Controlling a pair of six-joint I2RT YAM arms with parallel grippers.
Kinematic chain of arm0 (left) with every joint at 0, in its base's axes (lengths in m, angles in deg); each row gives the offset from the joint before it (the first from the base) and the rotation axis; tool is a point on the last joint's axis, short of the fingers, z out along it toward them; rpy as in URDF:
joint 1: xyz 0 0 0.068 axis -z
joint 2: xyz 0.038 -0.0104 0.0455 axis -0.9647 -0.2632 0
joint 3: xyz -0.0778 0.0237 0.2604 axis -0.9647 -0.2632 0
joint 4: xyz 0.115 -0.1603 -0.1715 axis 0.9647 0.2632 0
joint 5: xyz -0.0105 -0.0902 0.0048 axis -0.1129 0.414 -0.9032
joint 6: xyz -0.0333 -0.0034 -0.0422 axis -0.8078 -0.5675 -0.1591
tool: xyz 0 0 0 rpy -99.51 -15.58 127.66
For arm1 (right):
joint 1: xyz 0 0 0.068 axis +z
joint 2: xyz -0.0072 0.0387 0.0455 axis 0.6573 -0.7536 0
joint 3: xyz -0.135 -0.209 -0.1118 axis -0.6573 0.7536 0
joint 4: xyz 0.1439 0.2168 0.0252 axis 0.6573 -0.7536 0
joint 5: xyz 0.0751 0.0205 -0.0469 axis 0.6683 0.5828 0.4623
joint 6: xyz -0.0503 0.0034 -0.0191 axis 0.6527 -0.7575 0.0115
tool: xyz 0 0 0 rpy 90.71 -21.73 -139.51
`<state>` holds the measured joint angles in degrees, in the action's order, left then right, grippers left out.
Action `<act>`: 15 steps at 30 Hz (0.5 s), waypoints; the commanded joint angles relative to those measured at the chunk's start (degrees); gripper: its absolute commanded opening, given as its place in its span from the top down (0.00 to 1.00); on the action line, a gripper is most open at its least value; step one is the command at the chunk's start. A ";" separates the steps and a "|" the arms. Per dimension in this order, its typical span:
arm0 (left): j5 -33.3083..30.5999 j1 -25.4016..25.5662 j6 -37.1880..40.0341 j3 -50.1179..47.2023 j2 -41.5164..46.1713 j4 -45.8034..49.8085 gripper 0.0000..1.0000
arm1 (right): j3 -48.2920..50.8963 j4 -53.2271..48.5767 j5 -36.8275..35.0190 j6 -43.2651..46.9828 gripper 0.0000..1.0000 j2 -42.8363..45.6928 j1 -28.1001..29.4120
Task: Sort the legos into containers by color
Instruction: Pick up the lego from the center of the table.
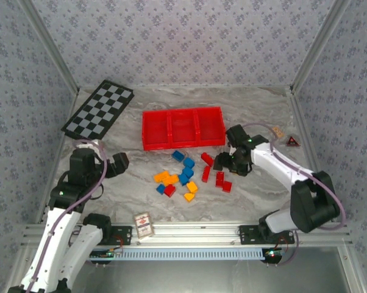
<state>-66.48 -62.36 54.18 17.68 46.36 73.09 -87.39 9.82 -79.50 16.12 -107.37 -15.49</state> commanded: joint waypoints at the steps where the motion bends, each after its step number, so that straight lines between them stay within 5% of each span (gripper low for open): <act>1: 4.75 0.19 -0.87 -0.63 -0.83 -0.90 0.00 | -3.53 -3.11 -3.81 -0.60 0.26 -4.58 2.62; 15: 7.75 0.89 -1.39 -2.22 -3.89 -2.62 0.00 | -8.98 -5.78 -8.40 1.92 0.40 -14.36 5.70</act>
<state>-60.14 -61.79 53.31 15.45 43.17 71.58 -94.95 6.63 -85.79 17.37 -120.68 -10.42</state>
